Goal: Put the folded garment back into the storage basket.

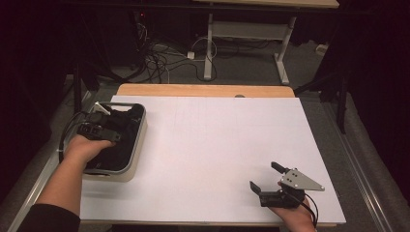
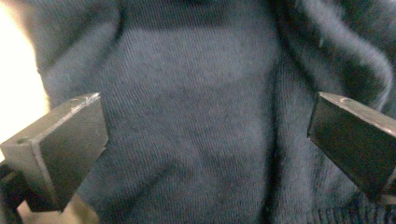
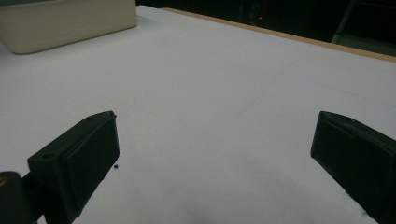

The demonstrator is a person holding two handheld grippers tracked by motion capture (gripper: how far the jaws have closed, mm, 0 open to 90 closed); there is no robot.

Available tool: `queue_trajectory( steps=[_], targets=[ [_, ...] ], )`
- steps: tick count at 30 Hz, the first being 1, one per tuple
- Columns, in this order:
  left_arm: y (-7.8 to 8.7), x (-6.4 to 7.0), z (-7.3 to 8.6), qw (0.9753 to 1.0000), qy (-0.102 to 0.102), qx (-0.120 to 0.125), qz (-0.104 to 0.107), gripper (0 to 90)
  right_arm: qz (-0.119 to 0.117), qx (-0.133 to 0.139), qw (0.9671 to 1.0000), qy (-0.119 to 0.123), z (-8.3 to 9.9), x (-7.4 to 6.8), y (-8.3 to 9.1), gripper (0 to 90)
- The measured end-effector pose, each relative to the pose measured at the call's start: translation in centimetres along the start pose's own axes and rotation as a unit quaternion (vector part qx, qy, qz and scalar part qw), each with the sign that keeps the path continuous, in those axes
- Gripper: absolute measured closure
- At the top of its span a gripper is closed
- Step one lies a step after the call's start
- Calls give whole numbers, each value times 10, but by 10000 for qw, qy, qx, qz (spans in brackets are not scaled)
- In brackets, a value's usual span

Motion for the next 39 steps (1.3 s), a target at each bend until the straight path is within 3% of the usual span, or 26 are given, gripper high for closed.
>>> queue_trajectory(
  steps=[7, 12, 22, 30, 39],
  targets=[
    [-4, 3, 2, 9990, -15, -449, -19, 0, -11, -10, 10000, 15, 1, 0, 0, 15],
    [-4, 5, 5, 9980, -3, -632, 32, 0, -22, -36, 10000, 32, 1, -1, -1, 15],
    [1, 16, 17, 9939, 51, -1081, 227, 0, -25, -28, 10000, -21, 2, 0, -1, 7],
    [9, 25, 20, 9930, 96, -1117, 361, 0, 97, -50, 9999, -134, 4, 6, -1, 0],
    [26, 35, 18, 9936, 27, -1070, 369, 0, 286, -31, 9993, -249, 4, 11, -1, 0]
  ],
)
Point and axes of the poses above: each handheld gripper's, and its own axes: y roughly backward along the jaws, z roughly out of its underside, x roughly to its right, the point moved 4 cm from there along -y, roughly forward along the jaws, and after that the axes turned 12 degrees about -y, right-handed, at the moved point
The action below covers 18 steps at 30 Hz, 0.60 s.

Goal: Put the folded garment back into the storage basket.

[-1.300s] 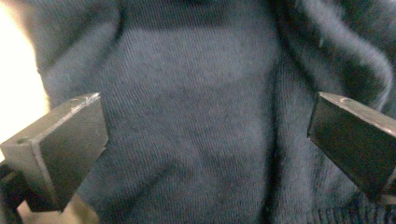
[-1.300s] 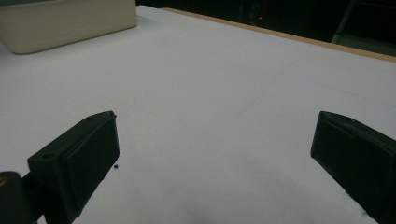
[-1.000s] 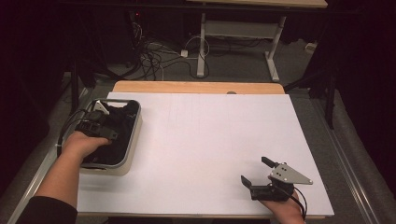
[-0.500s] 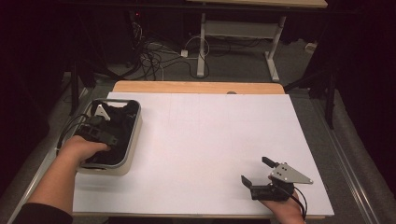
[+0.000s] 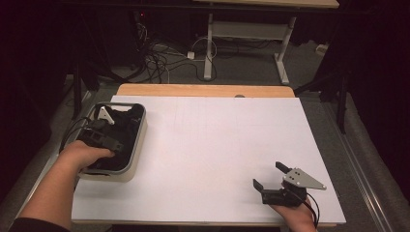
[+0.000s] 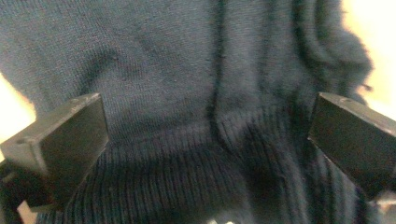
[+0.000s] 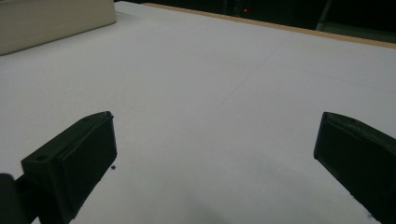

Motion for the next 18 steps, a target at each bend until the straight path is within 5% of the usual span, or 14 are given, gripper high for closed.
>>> queue_trajectory(
  steps=[18],
  targets=[
    [38, 47, -22, 9989, -440, 140, -89, 0, 57, 56, 10000, -44, -1, 4, 4, 0]
  ],
)
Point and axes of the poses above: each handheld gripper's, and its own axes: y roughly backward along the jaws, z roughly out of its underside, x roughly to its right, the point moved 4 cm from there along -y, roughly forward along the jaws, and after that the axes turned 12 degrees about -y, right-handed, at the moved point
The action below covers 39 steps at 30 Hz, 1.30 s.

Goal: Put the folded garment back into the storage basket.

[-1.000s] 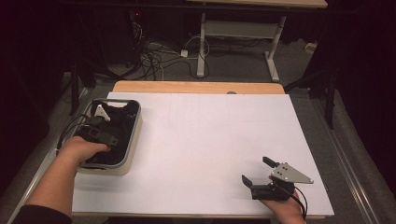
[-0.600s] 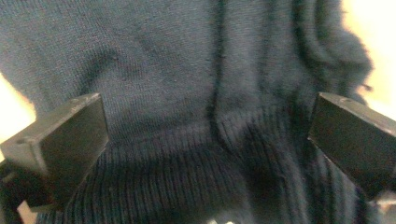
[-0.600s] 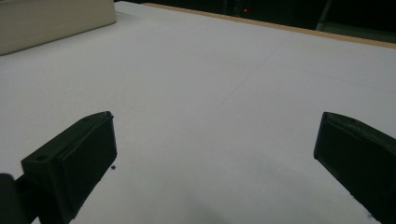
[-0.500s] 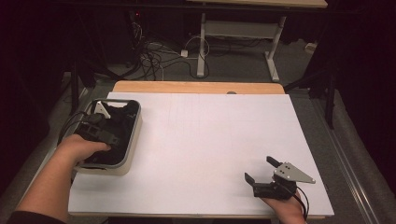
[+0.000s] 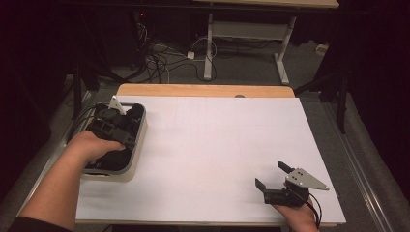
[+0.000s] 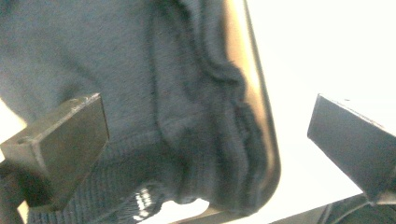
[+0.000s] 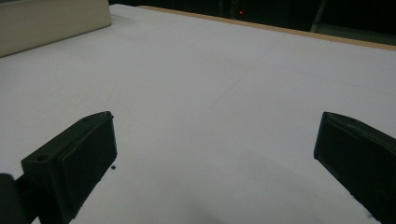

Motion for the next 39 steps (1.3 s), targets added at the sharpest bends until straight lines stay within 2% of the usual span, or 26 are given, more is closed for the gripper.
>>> queue_trajectory(
  steps=[10, 19, 27, 29, 32, 39],
  targets=[
    [1, 27, -17, 9996, -283, 31, 53, 0, 17, -13, 10000, 5, 0, 1, 0, 0],
    [-4, 60, -37, 9979, -570, 109, 295, 0, -2, -43, 10000, 45, 2, -1, -2, 0],
    [-19, 84, -49, 9950, -881, 140, 449, 0, -4, -46, 10000, 64, 3, 0, -1, 0],
    [-22, 86, -50, 9947, -901, 155, 460, 0, -2, -48, 10000, 56, 3, 0, -1, 0],
    [-34, 91, -53, 9938, -1029, 135, 403, 0, -2, -41, 10000, 59, 3, 0, -1, 0],
    [-54, 100, -55, 9915, -1222, 115, 430, 0, -10, -32, 10000, 49, 4, 1, 0, 0]
  ],
)
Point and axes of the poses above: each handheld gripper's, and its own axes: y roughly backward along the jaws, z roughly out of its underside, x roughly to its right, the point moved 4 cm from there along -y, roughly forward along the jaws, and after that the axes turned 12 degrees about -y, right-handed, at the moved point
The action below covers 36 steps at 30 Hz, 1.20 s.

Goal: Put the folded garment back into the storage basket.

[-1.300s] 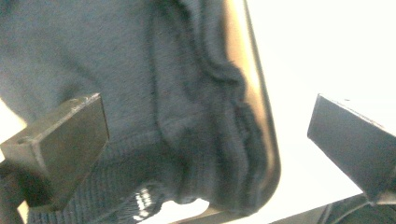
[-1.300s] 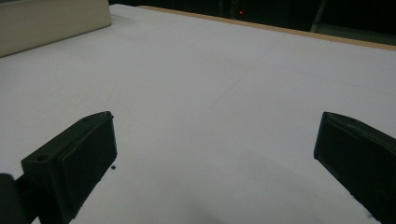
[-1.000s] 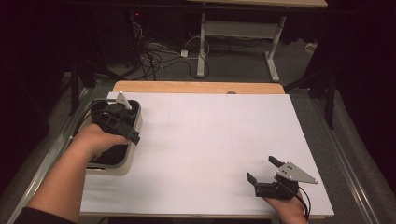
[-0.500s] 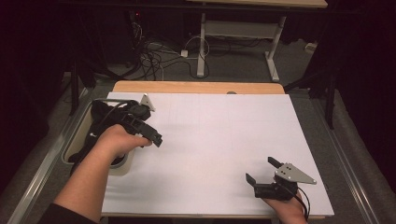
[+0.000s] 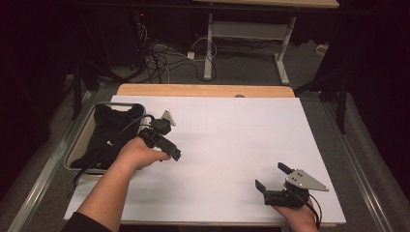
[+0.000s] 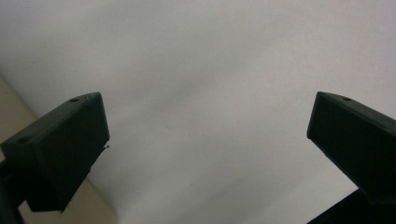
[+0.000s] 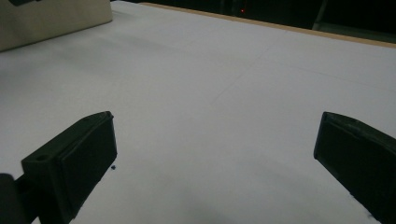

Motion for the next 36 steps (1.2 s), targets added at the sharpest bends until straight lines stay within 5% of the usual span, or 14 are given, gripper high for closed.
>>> queue_trajectory(
  steps=[16, 23, 32, 36],
  targets=[
    [-37, 5, -1, 10000, -76, 24, 58, 0, -1, -18, 10000, 23, 2, -1, 0, 0],
    [-46, 6, 0, 9995, -107, 314, -6, 0, -18, -9, 10000, 41, 2, -2, 0, 0],
    [-58, 9, 6, 9941, -135, 1061, -173, 0, -75, 30, 10000, 18, 3, -3, -1, 0],
    [-67, 10, 12, 9864, -236, 1614, -186, 0, -105, 30, 9999, 17, 3, -4, -1, 0]
  ],
)
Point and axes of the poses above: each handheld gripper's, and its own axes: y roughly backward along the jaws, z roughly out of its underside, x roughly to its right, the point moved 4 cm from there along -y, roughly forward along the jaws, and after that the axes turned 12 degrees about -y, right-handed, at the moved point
